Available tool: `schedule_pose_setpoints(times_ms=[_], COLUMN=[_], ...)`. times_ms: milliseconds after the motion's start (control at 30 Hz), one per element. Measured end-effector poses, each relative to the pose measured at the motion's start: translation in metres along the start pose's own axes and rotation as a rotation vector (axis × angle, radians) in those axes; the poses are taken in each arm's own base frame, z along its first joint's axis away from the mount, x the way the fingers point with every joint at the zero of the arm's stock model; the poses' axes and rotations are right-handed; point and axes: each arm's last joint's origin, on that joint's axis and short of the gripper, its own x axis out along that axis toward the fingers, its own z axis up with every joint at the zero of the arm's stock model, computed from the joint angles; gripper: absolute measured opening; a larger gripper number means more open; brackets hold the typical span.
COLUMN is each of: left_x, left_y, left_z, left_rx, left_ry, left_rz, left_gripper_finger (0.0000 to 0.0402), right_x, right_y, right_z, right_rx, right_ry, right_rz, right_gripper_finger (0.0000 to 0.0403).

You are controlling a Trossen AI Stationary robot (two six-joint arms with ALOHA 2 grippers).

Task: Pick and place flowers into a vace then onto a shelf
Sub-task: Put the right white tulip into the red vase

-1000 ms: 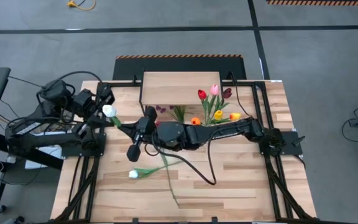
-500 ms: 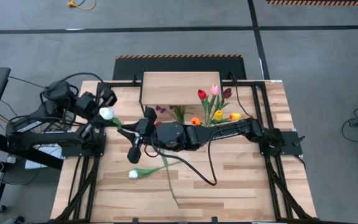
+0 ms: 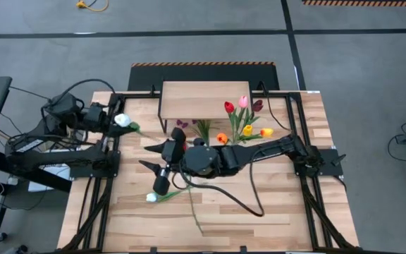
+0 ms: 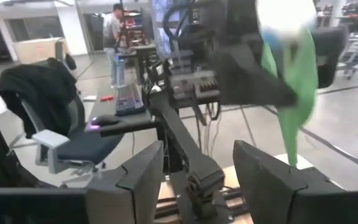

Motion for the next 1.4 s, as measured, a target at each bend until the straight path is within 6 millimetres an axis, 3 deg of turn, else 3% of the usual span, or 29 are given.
schedule_pose_setpoints(times_ms=[133, 300, 500, 867, 1167, 1400], left_x=[0.000, 0.002, 0.009, 0.014, 0.020, 0.029], left_y=[0.004, 0.007, 0.010, 0.009, 0.011, 0.015], left_z=[-0.005, -0.008, -0.053, -0.117, -0.146, -0.151], left_rx=[0.004, 0.029, -0.038, -0.110, -0.108, -0.097], left_ry=[0.052, 0.024, -0.041, -0.073, -0.115, -0.105], left_rz=[0.143, 0.197, 0.249, 0.227, 0.225, 0.226], left_gripper_finger=[0.0002, 0.0004, 0.0002, 0.0002, 0.0002, 0.0002], right_x=[-0.019, -0.039, -0.057, -0.062, -0.062, -0.062], right_y=[0.007, 0.017, 0.028, 0.036, 0.036, 0.036], right_z=[0.014, 0.029, 0.039, 0.039, 0.040, 0.040], right_rx=[-0.009, -0.038, -0.035, -0.026, -0.002, 0.015], right_ry=[-0.014, -0.041, -0.064, -0.072, -0.081, -0.081], right_rz=[-0.035, -0.055, -0.061, -0.064, -0.061, -0.059], right_gripper_finger=[0.0186, 0.0171, 0.0156, 0.0150, 0.0142, 0.0141])
